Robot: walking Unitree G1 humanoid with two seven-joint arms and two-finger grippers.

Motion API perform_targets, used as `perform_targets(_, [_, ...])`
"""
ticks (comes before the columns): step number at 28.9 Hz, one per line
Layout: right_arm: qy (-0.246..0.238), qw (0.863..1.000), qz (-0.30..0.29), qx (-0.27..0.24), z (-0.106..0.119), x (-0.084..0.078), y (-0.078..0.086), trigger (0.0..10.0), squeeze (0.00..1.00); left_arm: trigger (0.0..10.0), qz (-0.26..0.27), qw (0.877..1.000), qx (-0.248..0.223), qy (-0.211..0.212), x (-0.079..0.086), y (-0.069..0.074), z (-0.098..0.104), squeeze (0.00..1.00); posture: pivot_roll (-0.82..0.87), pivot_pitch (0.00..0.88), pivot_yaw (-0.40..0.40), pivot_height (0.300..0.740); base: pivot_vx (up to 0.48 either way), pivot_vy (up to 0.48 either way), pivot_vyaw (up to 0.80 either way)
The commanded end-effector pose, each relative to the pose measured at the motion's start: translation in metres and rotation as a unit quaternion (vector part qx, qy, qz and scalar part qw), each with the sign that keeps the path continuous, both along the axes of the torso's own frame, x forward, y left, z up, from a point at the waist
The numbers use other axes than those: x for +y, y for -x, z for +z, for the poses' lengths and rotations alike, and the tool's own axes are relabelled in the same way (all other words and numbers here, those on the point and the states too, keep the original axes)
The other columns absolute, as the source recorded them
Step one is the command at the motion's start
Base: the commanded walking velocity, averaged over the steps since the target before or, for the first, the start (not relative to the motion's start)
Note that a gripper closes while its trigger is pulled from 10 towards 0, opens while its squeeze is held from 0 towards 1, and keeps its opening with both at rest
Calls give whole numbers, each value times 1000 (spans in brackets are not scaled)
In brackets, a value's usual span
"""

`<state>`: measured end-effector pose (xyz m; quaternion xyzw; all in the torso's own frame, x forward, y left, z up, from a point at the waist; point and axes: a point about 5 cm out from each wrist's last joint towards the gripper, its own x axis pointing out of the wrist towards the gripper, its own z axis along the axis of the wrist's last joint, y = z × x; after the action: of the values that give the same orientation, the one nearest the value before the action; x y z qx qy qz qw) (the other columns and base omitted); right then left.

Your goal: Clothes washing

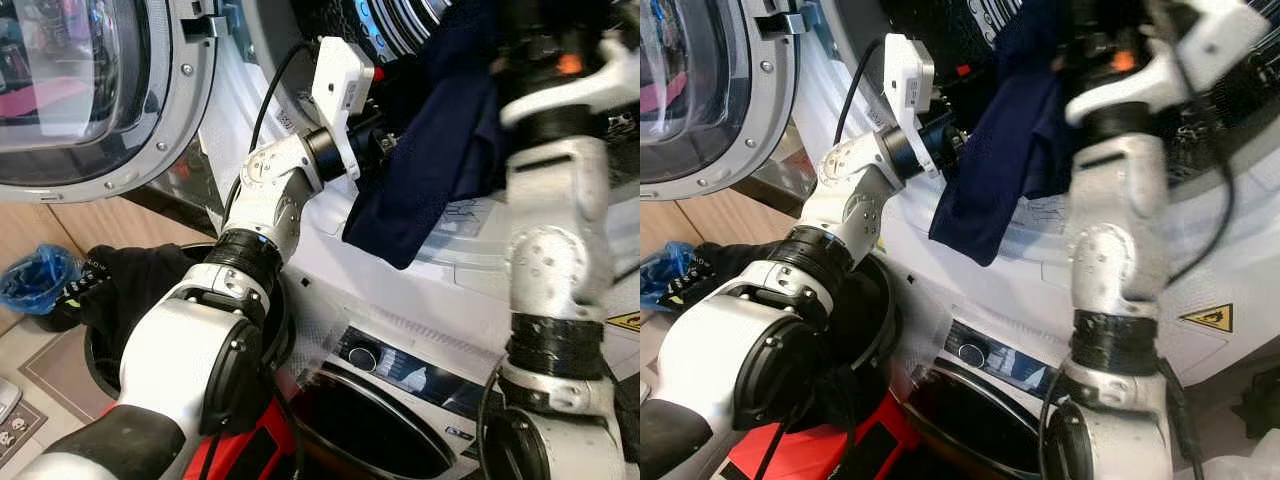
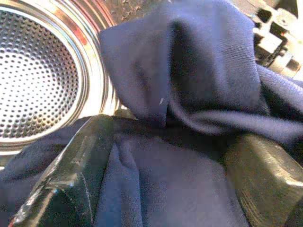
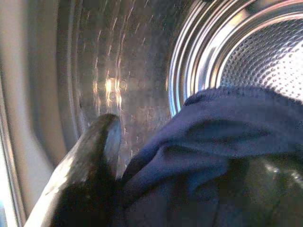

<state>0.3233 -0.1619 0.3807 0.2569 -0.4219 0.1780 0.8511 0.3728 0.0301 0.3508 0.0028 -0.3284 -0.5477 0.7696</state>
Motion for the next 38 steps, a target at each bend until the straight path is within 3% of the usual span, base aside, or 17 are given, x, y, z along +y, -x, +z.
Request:
perform_targets(1, [-30, 998, 6, -51, 10, -13, 18, 10000, 0, 10000, -8, 1000, -7, -4, -2, 2, 2, 0, 14, 136, -5, 740, 0, 0, 0])
perform_targets(4, [-59, 995, 11, -81, 11, -23, 29, 10000, 0, 10000, -7, 1000, -7, -5, -2, 2, 2, 0, 17, 137, -4, 740, 0, 0, 0])
perform_targets(8, [-63, 994, -8, -92, 8, -32, 38, 10000, 0, 10000, -8, 1000, -8, -6, -1, 2, 1, 0, 18, 134, -6, 740, 0, 0, 0])
perform_targets(11, [-15, 995, -44, -89, 1, -25, 44, 10000, 0, 10000, -8, 1000, -7, -4, -1, 2, 1, 0, 21, 130, -8, 740, 0, 0, 0])
perform_targets(13, [40, 994, -65, -79, -6, -12, 45, 10000, 0, 10000, -8, 1000, -7, -3, 0, 2, 1, 0, 20, 127, -7, 740, 0, 0, 0])
perform_targets(17, [71, 991, -73, -84, -9, -1, 48, 10000, 0, 10000, -9, 1000, -8, -1, 1, 3, 1, 0, 20, 123, -7, 740, 0, 0, 0])
perform_targets(20, [124, 984, -87, -91, -13, 12, 52, 10000, 0, 10000, -12, 1000, -8, 4, 1, 3, 3, 0, 22, 115, -7, 740, 0, 0, 0])
perform_targets(23, [137, 982, -91, -89, -16, 14, 53, 10000, 0, 10000, -13, 1000, -8, 6, 2, 3, 3, 0, 21, 115, -7, 740, 0, 0, 0])
perform_targets(35, [137, 976, -162, -57, -32, -5, 62, 10000, 0, 10000, -12, 1000, -1, 8, 4, 2, 2, 0, 14, 135, -4, 740, 0, 0, 0])
perform_targets(38, [162, 970, -178, -40, -40, -10, 63, 10000, 0, 10000, -12, 1000, -1, 8, 4, 2, 3, 0, 15, 135, -5, 740, 0, 0, 0])
